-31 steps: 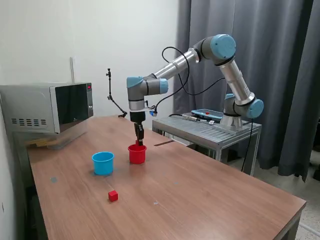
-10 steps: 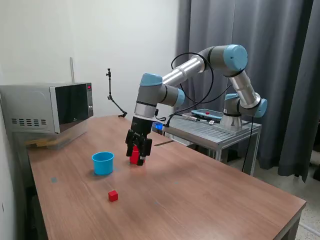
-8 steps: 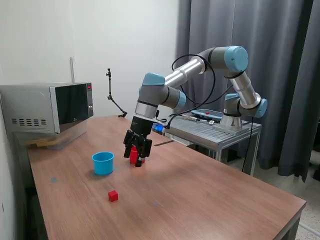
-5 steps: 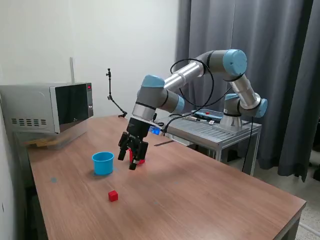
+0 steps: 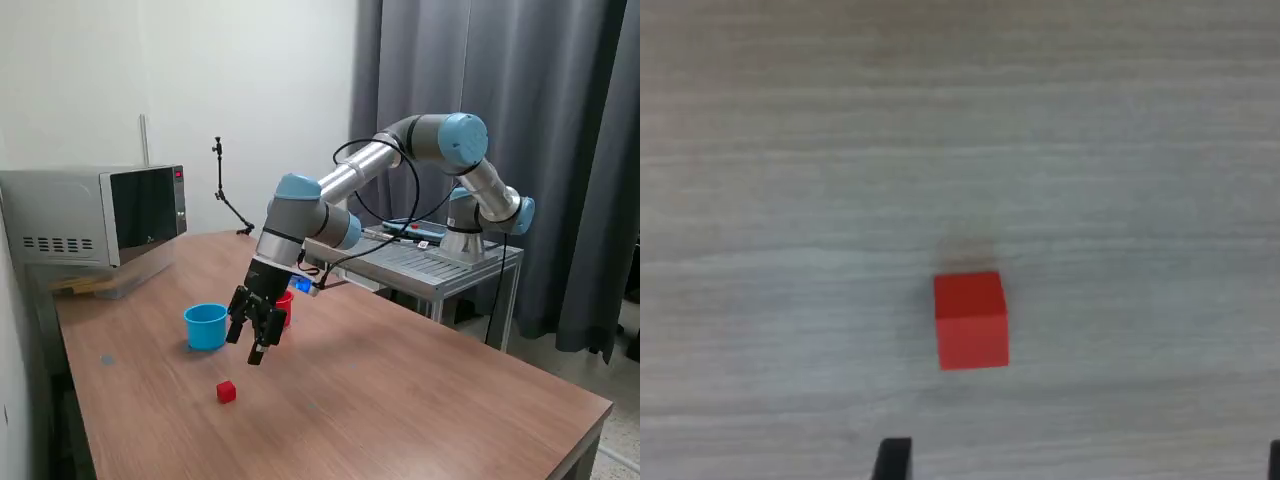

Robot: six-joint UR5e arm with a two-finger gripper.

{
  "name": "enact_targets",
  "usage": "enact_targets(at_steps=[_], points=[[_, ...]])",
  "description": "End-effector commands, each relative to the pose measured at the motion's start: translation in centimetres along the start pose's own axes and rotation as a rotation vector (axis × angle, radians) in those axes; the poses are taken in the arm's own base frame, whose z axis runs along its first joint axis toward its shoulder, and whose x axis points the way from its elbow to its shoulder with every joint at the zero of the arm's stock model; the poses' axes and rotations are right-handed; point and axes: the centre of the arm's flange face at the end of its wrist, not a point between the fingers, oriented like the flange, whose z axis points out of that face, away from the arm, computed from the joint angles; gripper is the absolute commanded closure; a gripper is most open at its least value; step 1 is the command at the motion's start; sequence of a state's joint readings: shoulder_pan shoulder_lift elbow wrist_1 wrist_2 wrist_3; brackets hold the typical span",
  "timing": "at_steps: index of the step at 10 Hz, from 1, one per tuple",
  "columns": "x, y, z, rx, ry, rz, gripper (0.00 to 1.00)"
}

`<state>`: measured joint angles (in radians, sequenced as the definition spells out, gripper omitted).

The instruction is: Place red objects in the red bin, and blue objects in the blue bin.

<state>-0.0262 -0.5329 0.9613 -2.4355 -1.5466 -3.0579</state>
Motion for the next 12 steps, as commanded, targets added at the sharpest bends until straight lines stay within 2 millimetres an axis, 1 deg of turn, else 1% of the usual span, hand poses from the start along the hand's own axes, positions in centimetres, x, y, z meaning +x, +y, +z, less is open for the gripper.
enact_targets(at_steps=[1, 4, 7, 8, 9, 12], points=[[0.0, 0.1, 2.3, 0.001, 0.000, -0.016, 0.00], [-0.3, 0.2, 3.8, 0.002, 0.000, -0.015, 0.00], [-0.5, -0.9, 6.1, 0.028, 0.000, -0.014, 0.00], [-0.9, -1.0, 6.5, 0.033, -0.002, -0.010, 0.00], [-1.3, -0.9, 6.6, 0.032, -0.004, -0.006, 0.00], [-1.6, -0.5, 6.3, 0.023, -0.004, -0.005, 0.00]])
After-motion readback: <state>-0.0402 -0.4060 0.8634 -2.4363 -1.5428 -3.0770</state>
